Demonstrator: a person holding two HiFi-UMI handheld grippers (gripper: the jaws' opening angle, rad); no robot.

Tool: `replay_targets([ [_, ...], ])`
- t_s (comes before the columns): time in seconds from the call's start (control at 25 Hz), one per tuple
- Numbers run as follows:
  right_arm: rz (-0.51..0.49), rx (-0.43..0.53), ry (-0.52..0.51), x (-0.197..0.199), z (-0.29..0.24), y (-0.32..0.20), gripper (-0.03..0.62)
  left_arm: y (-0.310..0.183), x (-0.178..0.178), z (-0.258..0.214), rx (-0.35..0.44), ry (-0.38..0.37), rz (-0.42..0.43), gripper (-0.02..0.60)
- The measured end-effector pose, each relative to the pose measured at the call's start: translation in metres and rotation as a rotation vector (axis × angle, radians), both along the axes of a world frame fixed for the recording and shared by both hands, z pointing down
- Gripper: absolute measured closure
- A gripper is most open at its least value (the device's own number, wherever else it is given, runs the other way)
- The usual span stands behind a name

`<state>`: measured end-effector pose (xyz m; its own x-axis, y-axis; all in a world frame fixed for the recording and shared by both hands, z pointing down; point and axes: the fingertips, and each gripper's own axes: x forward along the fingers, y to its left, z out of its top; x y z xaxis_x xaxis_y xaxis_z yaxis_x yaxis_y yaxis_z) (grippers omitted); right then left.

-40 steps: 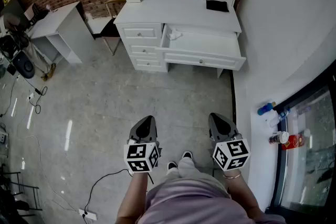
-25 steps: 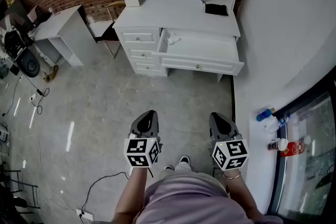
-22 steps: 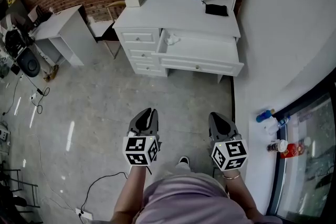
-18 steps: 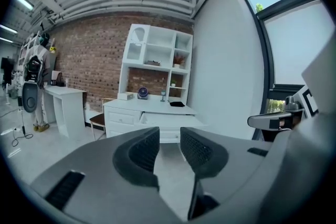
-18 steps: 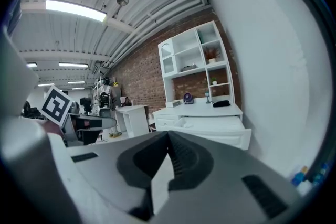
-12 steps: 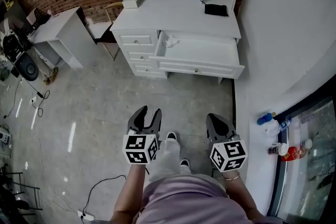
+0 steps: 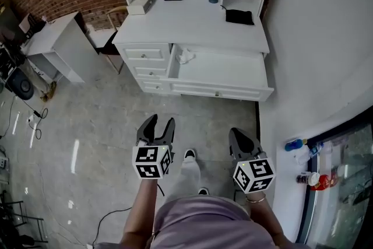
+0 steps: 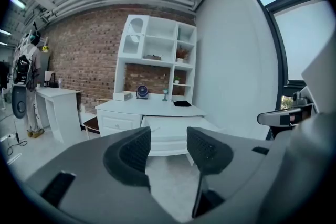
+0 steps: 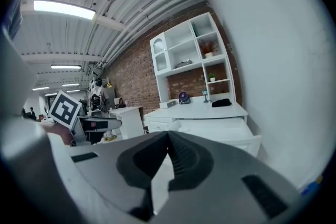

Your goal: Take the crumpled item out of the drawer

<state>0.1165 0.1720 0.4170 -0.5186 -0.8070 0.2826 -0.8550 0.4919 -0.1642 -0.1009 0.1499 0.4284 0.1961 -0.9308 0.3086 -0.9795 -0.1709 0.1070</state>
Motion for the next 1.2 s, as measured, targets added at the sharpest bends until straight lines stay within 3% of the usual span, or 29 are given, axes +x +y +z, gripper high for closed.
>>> replay_targets([
  [0.64, 0.051, -0.008, 0.006, -0.068, -0.006, -0.167, 0.591, -0.182, -0.064, 0.005, -0.022, 0.001, 0.052, 0.368],
  [1.2, 0.143, -0.024, 0.01, -0.053, 0.0, -0.247, 0.591, -0.281, -0.038, 0.047, -0.133, -0.086, 0.186, 0.368],
])
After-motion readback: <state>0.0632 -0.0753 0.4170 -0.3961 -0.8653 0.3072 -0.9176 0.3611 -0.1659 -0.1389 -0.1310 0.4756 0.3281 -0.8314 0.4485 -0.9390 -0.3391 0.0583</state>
